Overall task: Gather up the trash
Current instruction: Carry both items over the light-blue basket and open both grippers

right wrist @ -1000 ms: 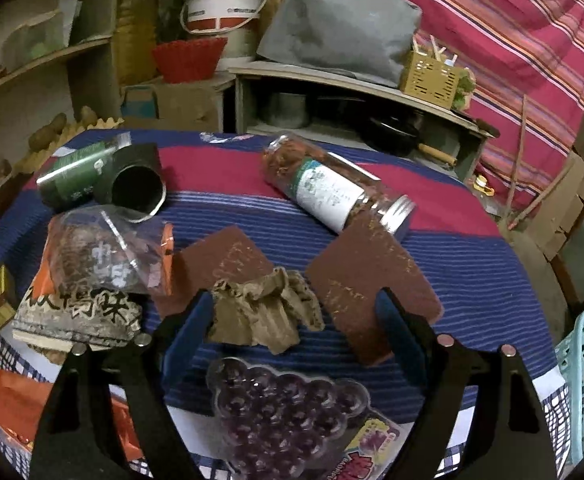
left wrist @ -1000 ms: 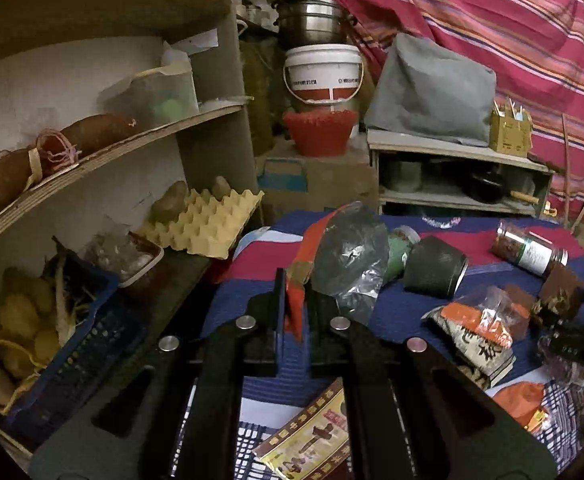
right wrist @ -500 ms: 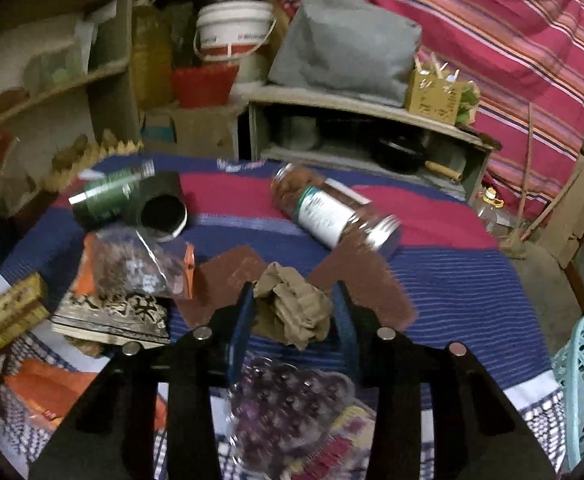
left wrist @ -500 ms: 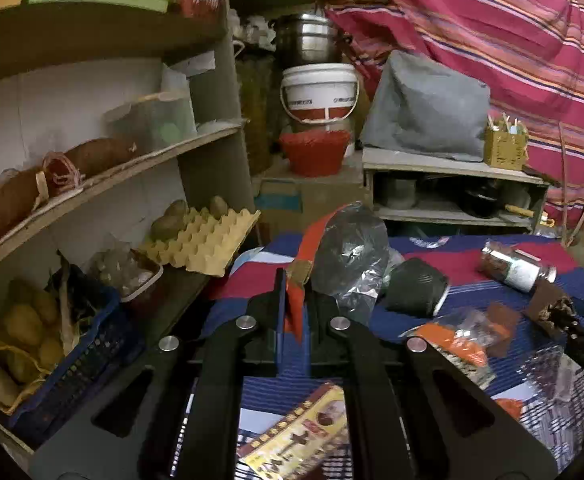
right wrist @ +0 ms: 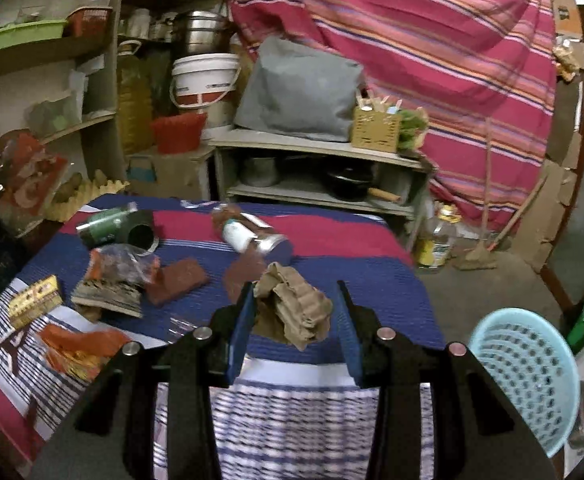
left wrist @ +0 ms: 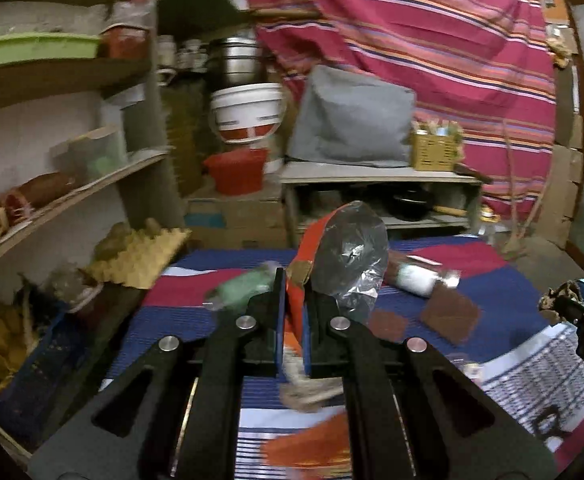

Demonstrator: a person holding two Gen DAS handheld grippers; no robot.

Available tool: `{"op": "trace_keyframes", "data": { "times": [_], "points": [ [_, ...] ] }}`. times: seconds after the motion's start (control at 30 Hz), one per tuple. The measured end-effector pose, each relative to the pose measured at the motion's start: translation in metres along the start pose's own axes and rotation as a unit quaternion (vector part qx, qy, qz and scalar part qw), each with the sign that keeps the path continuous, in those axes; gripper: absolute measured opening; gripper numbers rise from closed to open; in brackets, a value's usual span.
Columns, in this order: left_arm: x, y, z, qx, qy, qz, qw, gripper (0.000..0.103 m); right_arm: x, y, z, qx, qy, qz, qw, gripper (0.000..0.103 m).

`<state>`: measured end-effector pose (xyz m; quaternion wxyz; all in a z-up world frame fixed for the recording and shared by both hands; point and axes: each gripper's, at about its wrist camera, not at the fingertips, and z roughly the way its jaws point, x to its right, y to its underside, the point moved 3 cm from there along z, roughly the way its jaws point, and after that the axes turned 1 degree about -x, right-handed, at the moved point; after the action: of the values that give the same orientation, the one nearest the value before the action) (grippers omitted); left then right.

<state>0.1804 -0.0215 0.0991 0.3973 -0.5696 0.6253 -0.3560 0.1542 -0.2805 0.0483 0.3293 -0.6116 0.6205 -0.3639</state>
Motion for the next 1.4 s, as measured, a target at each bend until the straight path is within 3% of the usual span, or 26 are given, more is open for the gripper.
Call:
{"op": "trace_keyframes", "data": {
  "times": [0.43,0.8,1.07,1.27,1.37,1.4],
  "points": [
    [0.176,0.013,-0.006,-0.003,0.113,0.057,0.9919,0.005,0.142,0.04,-0.044,0.006,0.097,0.044,0.994,0.04],
    [0.332,0.041,-0.017,-0.015,0.22,0.117,0.9684,0.005,0.245,0.081,-0.064,-0.003,0.151,0.112,0.982,0.04],
    [0.404,0.056,-0.001,-0.042,0.264,0.143,0.9529,0.005,0.283,0.099,-0.06,-0.01,0.161,0.132,0.978,0.04],
    [0.431,0.059,0.012,-0.053,0.279,0.161,0.9452,0.006,0.305,0.11,-0.051,-0.014,0.159,0.157,0.975,0.04],
    [0.437,0.059,0.012,-0.057,0.286,0.164,0.9423,0.019,0.308,0.115,-0.046,-0.019,0.157,0.163,0.974,0.04],
    [0.437,0.059,0.012,-0.057,0.288,0.162,0.9419,0.029,0.308,0.116,-0.044,-0.021,0.156,0.162,0.974,0.04]
  ]
}}
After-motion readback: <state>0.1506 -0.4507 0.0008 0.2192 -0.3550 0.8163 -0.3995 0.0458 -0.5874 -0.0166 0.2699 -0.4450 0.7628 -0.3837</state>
